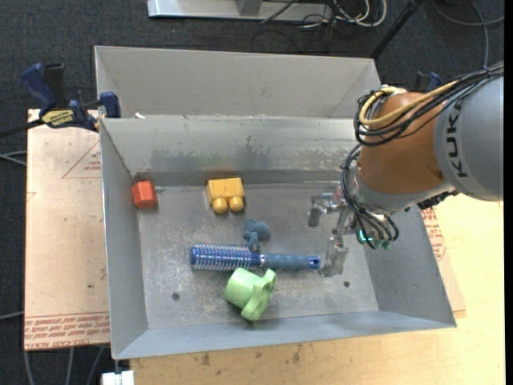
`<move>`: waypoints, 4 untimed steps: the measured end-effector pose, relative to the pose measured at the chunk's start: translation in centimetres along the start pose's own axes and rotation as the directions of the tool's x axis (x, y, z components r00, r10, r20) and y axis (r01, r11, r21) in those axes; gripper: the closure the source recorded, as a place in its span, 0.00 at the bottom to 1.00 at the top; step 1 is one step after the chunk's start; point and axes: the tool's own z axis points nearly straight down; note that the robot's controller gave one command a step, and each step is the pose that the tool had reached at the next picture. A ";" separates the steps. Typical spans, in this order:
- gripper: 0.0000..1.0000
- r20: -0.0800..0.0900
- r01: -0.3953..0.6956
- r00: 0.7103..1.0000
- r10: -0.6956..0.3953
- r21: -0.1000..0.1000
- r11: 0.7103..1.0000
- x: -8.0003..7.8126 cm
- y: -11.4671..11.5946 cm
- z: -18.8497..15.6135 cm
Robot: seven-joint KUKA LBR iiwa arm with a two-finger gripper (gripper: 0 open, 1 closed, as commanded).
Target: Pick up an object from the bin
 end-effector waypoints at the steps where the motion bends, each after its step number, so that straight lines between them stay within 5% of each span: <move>1: 0.00 0.001 0.022 1.000 -0.022 0.000 1.000 -1.1 1.3 7.5; 2: 0.00 0.006 0.039 0.999 -0.039 -0.002 0.999 -0.5 6.7 7.4; 3: 0.00 0.007 -0.097 0.995 0.097 -0.001 0.995 -0.2 8.1 7.4; 4: 1.00 0.007 -0.097 0.995 0.097 0.000 0.995 -0.2 8.0 7.3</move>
Offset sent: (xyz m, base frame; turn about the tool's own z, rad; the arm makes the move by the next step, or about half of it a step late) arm 0.0115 0.0120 -0.0708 -0.0196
